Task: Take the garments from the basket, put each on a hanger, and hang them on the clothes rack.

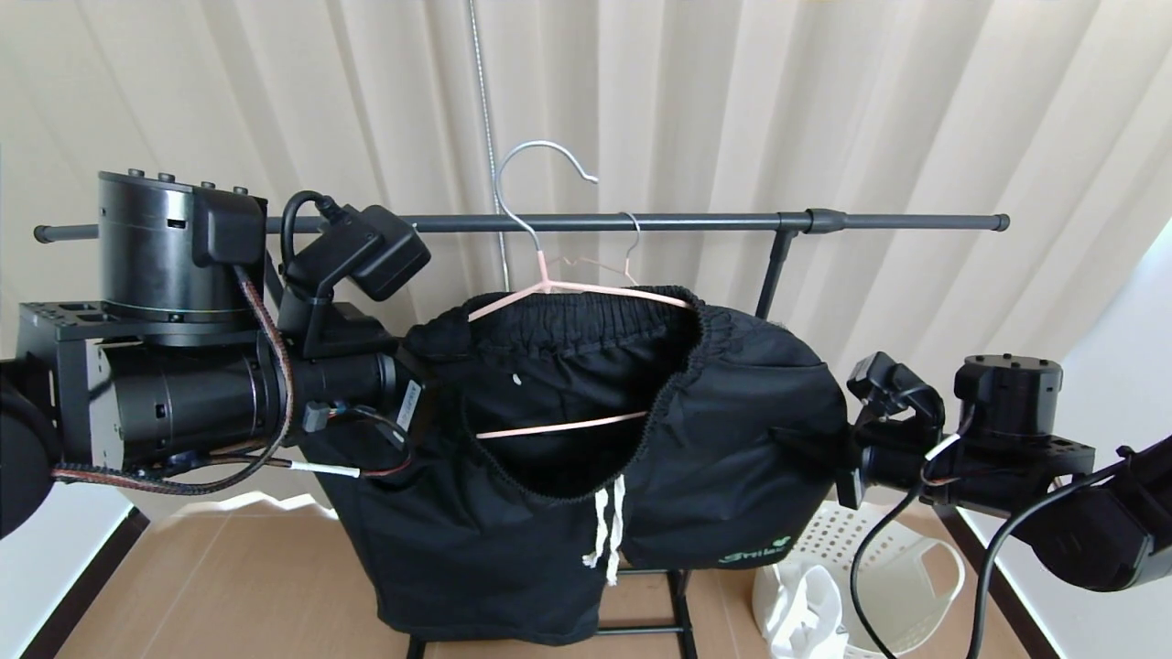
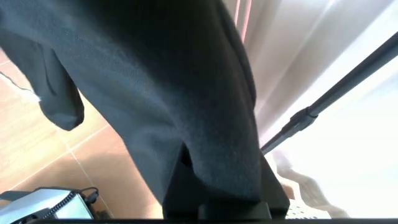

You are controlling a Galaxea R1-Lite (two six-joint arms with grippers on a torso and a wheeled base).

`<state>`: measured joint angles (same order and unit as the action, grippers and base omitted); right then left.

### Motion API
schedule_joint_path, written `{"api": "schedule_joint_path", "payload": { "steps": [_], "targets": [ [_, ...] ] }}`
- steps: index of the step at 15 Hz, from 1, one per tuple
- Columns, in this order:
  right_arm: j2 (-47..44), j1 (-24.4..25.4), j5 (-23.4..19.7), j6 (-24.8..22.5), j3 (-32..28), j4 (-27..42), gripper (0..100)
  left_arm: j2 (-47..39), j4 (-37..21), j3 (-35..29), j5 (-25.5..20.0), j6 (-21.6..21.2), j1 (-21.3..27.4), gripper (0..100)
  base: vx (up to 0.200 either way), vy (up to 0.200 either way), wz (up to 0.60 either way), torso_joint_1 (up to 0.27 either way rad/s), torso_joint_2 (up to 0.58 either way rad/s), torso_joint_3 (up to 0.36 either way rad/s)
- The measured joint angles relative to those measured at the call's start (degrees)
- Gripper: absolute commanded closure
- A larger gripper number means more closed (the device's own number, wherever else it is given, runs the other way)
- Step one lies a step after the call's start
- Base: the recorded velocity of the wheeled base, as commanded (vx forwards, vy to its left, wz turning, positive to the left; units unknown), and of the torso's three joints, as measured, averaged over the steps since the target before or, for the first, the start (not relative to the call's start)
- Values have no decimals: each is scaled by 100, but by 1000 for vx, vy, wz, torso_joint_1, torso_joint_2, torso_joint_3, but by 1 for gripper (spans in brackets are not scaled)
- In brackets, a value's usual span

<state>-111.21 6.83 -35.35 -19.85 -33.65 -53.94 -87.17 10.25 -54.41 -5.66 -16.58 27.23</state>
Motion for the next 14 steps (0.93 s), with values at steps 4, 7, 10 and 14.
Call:
{"api": "schedule_joint_path", "payload": {
  "steps": [4,7,10,14],
  "targets": [
    [516,105,-1,-38,217,40,0,-61,-2,17,55,99,-221,100,0,0,0,0,0,0],
    [1091,240,0,-5,336,180,0,-128,4,116,90,104,-339,100,0,0,0,0,0,0],
    [1709,452,87,74,336,739,0,-285,15,271,262,104,-358,100,0,0,0,0,0,0],
    [2136,752,579,362,269,813,0,-607,34,350,366,106,-336,100,0,0,0,0,0,0]
  ]
}}
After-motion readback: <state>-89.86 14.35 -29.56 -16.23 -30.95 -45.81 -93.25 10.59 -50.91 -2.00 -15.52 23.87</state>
